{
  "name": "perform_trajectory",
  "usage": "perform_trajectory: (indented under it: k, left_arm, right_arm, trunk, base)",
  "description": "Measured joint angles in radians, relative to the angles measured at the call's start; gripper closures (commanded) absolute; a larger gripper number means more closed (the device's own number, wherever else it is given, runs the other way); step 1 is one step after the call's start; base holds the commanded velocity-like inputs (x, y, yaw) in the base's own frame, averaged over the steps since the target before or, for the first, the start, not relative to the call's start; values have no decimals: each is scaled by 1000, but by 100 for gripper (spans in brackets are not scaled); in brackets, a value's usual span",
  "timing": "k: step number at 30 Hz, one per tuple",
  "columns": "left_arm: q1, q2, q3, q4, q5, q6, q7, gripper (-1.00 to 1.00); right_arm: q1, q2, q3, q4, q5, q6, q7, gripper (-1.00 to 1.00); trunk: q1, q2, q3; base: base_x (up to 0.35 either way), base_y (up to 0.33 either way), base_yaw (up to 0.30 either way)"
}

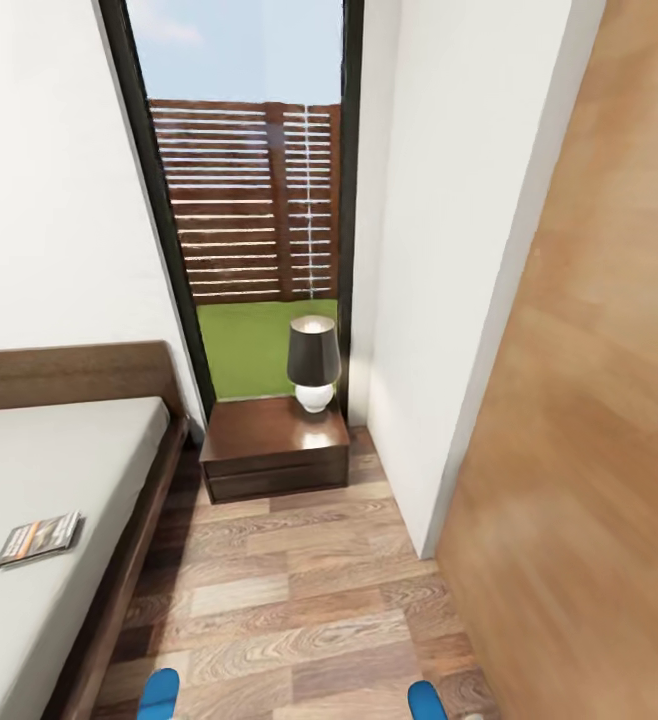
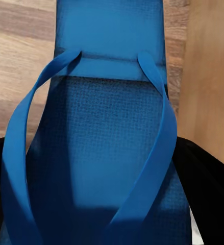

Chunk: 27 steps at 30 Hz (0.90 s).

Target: In the bedroom, move the book from the bed onto either nightstand, and place the two sandals side by side next to the bed.

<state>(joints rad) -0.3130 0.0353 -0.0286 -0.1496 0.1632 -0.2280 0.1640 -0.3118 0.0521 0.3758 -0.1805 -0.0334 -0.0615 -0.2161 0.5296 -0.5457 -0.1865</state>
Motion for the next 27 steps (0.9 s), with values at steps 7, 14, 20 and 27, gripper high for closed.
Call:
perform_trajectory:
  k: [7,14,20,27]
  left_arm:
    - [0,0,0,0,0,0,0,100]
    - [0,0,0,0,0,0,0,100]
    - [-1,0,0,0,0,0,0,100]
    - [0,-1,0,0,-1,0,0,100]
  right_arm:
    - [1,0,0,0,0,0,0,100]
    - [1,0,0,0,0,0,0,100]
    - [2,0,0,0,0,0,0,100]
    - [3,0,0,0,0,0,0,100]
  trunk:
    - [0,0,0]
    - [0,0,0]
    - [0,0,0]
    - [0,0,0]
  base:
    - [330,0,232]
    - [330,0,67]
    - [322,-9,33]
    - [236,-116,89]
